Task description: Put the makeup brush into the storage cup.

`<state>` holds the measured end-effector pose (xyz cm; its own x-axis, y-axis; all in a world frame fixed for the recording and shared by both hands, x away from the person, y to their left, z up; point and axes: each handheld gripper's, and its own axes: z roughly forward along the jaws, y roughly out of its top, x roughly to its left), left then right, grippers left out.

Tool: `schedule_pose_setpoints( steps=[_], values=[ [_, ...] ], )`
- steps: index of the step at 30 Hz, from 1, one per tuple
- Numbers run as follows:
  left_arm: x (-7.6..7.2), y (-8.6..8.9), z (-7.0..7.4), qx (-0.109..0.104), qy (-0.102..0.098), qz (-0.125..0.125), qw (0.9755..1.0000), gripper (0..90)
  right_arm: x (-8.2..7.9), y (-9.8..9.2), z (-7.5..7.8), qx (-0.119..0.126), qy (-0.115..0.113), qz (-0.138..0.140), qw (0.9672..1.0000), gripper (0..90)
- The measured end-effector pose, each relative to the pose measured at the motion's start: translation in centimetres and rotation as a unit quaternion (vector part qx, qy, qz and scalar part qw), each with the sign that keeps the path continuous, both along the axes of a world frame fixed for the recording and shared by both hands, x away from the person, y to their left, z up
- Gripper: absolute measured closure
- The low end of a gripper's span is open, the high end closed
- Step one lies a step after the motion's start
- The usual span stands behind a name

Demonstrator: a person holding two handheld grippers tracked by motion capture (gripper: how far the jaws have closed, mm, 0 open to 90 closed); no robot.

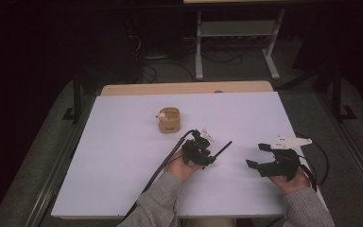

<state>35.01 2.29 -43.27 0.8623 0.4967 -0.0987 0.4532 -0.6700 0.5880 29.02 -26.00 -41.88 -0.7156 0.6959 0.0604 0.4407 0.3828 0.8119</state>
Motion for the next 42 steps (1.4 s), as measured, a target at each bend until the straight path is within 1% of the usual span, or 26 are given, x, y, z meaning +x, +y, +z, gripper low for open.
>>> schedule_pose_setpoints(
  steps=[3, 5, 6, 7, 10, 11, 12, 13, 16, 20, 25, 27, 28, 29, 30, 31, 32, 33, 34, 36, 37, 38, 40, 41, 42],
  values=[
    [0.1, -0.1, -0.1, 0.0, 0.001, 0.001, 1.0, 66.5, -0.1, 0.1, 0.0, -0.001, 0.001, 0.0, 1.0, 17.9],
    [0.0, -0.3, -0.3, 0.006, 0.0, -0.004, 1.0, 67.8, -0.1, 0.1, 0.1, -0.001, -0.002, 0.001, 1.0, 17.9],
    [-0.1, -0.3, -0.3, 0.006, -0.004, -0.002, 1.0, 68.2, 0.0, 0.0, 0.0, -0.001, -0.005, 0.002, 1.0, 18.0],
    [-0.2, -0.4, -0.3, 0.01, -0.004, -0.004, 0.9999, 69.2, -0.1, 0.0, 0.1, -0.001, -0.003, 0.0, 1.0, 18.0],
    [-0.3, -0.4, -0.3, 0.015, -0.014, -0.003, 0.9998, 72.4, 0.0, 0.1, 0.0, -0.001, 0.0, 0.001, 1.0, 17.9],
    [-0.3, -0.4, -0.3, 0.015, -0.014, -0.003, 0.9998, 74.2, 0.0, 0.1, 0.0, -0.001, 0.0, 0.001, 1.0, 17.9],
    [-0.5, -0.6, -0.3, 0.02, -0.024, -0.003, 0.9995, 76.0, -0.1, 0.2, 0.0, -0.004, -0.001, 0.003, 1.0, 17.9],
    [-0.6, -0.7, -0.3, 0.025, -0.029, -0.002, 0.9993, 77.0, -0.1, 0.2, 0.0, -0.005, -0.001, 0.003, 1.0, 18.0],
    [-0.8, -0.8, -0.4, 0.027, -0.036, -0.004, 0.999, 81.6, -0.1, 0.2, 0.0, -0.005, -0.005, 0.004, 1.0, 18.0],
    [-0.9, -0.7, -0.4, 0.028, -0.036, -0.002, 0.999, 83.3, -0.1, 0.3, 0.0, -0.008, -0.001, 0.006, 0.9999, 18.0],
    [-0.9, -0.8, -0.4, 0.026, -0.037, -0.001, 0.999, 83.9, -0.1, 0.4, 0.0, -0.008, 0.0, 0.006, 0.9999, 18.0],
    [-1.0, -0.8, -0.4, 0.023, -0.039, 0.001, 0.999, 84.0, -0.1, 0.4, 0.0, -0.009, 0.003, 0.005, 0.9999, 18.0],
    [-0.9, -0.7, -0.3, 0.028, -0.037, -0.003, 0.9989, 84.0, -0.1, 0.5, 0.0, -0.01, 0.004, 0.006, 0.9999, 17.8],
    [-0.9, -0.7, -0.3, 0.028, -0.037, -0.003, 0.9989, 84.0, -0.1, 0.5, 0.0, -0.01, 0.004, 0.006, 0.9999, 17.8],
    [-0.8, -0.5, -0.2, 0.026, -0.036, -0.005, 0.999, 84.0, -0.1, 0.5, 0.0, -0.013, 0.003, 0.009, 0.9999, 17.7],
    [-0.8, -0.3, 0.0, 0.018, -0.035, -0.003, 0.9992, 84.0, -0.3, 0.7, 0.3, -0.016, 0.002, 0.012, 0.9998, 17.6],
    [-0.8, -0.3, 0.0, 0.018, -0.035, -0.003, 0.9992, 84.0, -0.3, 0.8, 0.5, -0.016, 0.002, 0.011, 0.9998, 17.6],
    [-0.7, -0.1, 0.2, 0.019, -0.035, -0.009, 0.9992, 84.0, -0.3, 0.8, 0.6, -0.016, 0.0, 0.013, 0.9998, 17.6],
    [-0.7, 0.2, 0.6, 0.015, -0.033, -0.01, 0.9993, 84.1, -0.3, 0.9, 0.7, -0.015, -0.001, 0.017, 0.9997, 17.6],
    [-0.8, 0.4, 0.9, 0.013, -0.033, -0.012, 0.9993, 84.0, -0.3, 1.0, 0.8, -0.015, 0.001, 0.018, 0.9997, 17.6],
    [-0.8, 0.7, 1.2, 0.012, -0.032, -0.017, 0.9993, 84.1, -0.3, 1.1, 1.0, -0.019, 0.001, 0.02, 0.9996, 17.6],
    [-0.9, 0.9, 1.3, 0.005, -0.03, -0.013, 0.9994, 84.0, -0.3, 1.3, 1.2, -0.021, 0.001, 0.02, 0.9996, 17.6],
    [-1.0, 1.4, 1.7, 0.001, -0.031, -0.016, 0.9994, 84.0, -0.2, 1.5, 1.4, -0.024, 0.003, 0.026, 0.9994, 17.6],
    [-1.0, 1.9, 1.9, 0.0, -0.026, -0.018, 0.9995, 84.1, 0.0, 1.8, 1.8, -0.031, 0.005, 0.031, 0.999, 17.6],
    [-1.0, 2.2, 2.0, -0.001, -0.027, -0.018, 0.9995, 84.1, 0.0, 1.8, 2.0, -0.033, 0.005, 0.034, 0.9989, 17.7]
  ],
)
